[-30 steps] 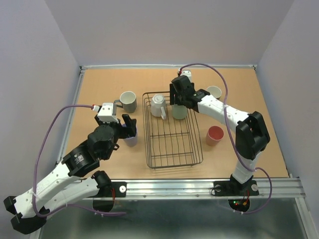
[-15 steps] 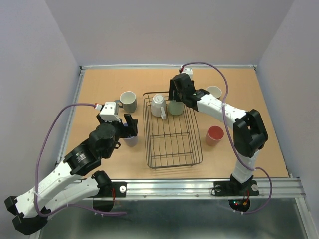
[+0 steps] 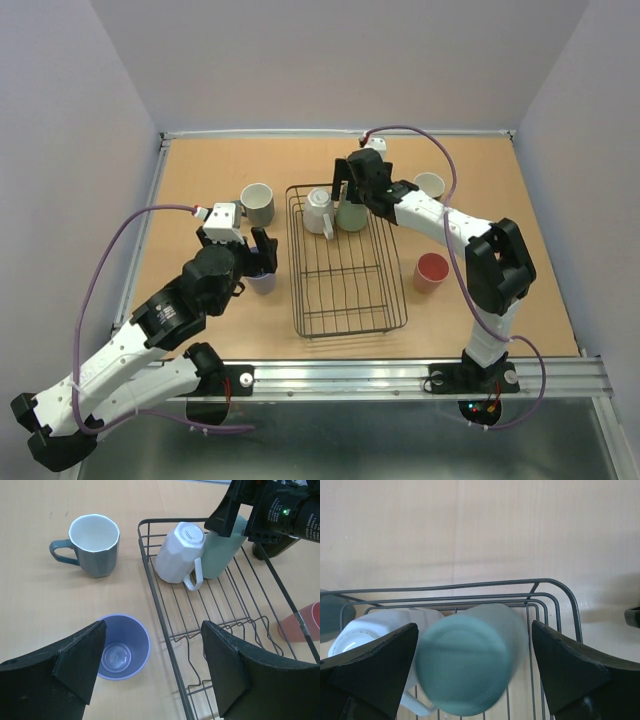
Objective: Load the cups into the dish rack
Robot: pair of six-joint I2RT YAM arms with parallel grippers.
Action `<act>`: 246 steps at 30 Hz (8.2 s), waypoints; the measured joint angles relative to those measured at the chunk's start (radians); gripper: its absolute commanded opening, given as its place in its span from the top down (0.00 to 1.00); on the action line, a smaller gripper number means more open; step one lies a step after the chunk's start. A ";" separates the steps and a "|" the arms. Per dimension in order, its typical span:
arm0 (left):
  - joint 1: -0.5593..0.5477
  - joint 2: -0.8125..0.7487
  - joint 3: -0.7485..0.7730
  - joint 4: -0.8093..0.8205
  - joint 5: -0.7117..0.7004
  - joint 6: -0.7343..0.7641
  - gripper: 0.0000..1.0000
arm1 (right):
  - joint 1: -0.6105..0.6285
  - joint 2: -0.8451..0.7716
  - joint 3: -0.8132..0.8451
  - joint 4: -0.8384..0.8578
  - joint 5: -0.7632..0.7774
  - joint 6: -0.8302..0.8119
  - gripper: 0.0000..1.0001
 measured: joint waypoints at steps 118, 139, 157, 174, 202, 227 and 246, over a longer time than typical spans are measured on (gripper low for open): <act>0.153 -0.276 -0.348 0.813 0.692 -0.455 1.00 | 0.053 -0.652 -1.078 1.389 -0.880 0.806 0.00; 0.156 -0.253 -0.435 0.962 0.704 -0.498 1.00 | 0.078 -0.550 -1.040 1.513 -0.884 0.891 0.00; 0.160 -0.240 -0.540 1.107 0.727 -0.562 1.00 | 0.085 -0.538 -0.983 1.515 -0.861 0.906 0.02; 0.153 -0.236 -0.586 1.126 0.699 -0.576 1.00 | 0.095 -0.510 -0.972 1.512 -0.830 0.908 0.20; 0.060 -0.255 -0.604 1.101 0.450 -0.536 0.67 | 0.145 -0.462 -0.947 1.500 -0.698 0.865 1.00; 0.050 -0.140 -0.027 0.027 0.158 -0.131 0.12 | 0.172 -0.826 -0.403 0.064 -0.196 0.151 1.00; 0.050 -0.239 -0.050 0.009 0.145 -0.057 0.13 | 0.172 -0.476 -0.269 -0.170 0.106 -0.091 1.00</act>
